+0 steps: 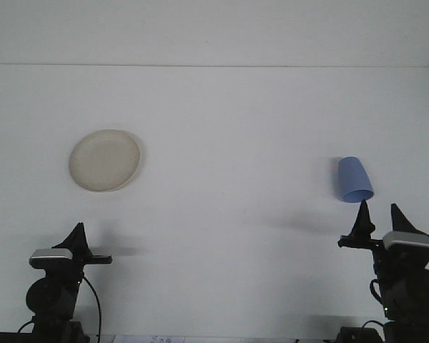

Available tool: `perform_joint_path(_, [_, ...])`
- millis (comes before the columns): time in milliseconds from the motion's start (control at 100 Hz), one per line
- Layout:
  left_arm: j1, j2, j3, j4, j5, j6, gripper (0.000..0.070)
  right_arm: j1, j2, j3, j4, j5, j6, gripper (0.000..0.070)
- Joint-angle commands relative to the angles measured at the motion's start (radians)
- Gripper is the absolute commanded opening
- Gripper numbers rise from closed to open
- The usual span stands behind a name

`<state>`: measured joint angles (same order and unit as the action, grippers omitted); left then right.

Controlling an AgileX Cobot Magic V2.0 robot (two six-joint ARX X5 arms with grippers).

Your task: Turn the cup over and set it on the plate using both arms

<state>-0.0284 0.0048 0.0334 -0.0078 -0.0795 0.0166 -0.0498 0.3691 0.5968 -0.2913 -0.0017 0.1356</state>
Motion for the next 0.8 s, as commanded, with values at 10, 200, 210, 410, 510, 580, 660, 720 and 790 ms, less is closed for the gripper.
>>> perform_joint_path(10, [0.001, -0.002, -0.019, 0.010, 0.000, 0.005, 0.0015, -0.002, 0.080, 0.067, -0.040, 0.025, -0.187, 0.0452])
perform_joint_path(200, [0.001, -0.002, -0.019, 0.010, 0.000, 0.005, 0.0015, -0.032, 0.293, 0.117, -0.066, 0.062, -0.344, 0.0452])
perform_joint_path(210, [0.001, -0.002, -0.019, 0.010, 0.000, 0.005, 0.0015, -0.035, 0.305, 0.117, -0.064, 0.062, -0.350, 0.0452])
perform_joint_path(410, [0.001, -0.002, -0.019, 0.010, 0.000, 0.005, 0.0015, -0.140, 0.541, 0.117, -0.014, -0.023, -0.439, 0.0451])
perform_joint_path(510, [0.001, -0.002, -0.019, 0.010, 0.000, 0.005, 0.0015, -0.212, 0.661, 0.117, 0.027, -0.071, -0.454, 0.0451])
perform_joint_path(580, [0.001, -0.002, -0.019, 0.010, 0.000, 0.005, 0.0015, -0.256, 0.731, 0.117, 0.058, -0.112, -0.459, 0.0451])
perform_joint_path(660, [0.001, -0.002, -0.019, 0.010, 0.000, 0.005, 0.0015, -0.302, 0.802, 0.117, 0.099, -0.155, -0.475, 0.0451])
perform_joint_path(720, [0.001, -0.002, -0.019, 0.010, 0.000, 0.005, 0.0015, -0.325, 0.851, 0.117, 0.135, -0.183, -0.482, 0.0451])
perform_joint_path(790, [0.001, -0.002, -0.019, 0.010, 0.000, 0.005, 0.0015, -0.343, 0.905, 0.117, 0.183, -0.213, -0.494, 0.0451])
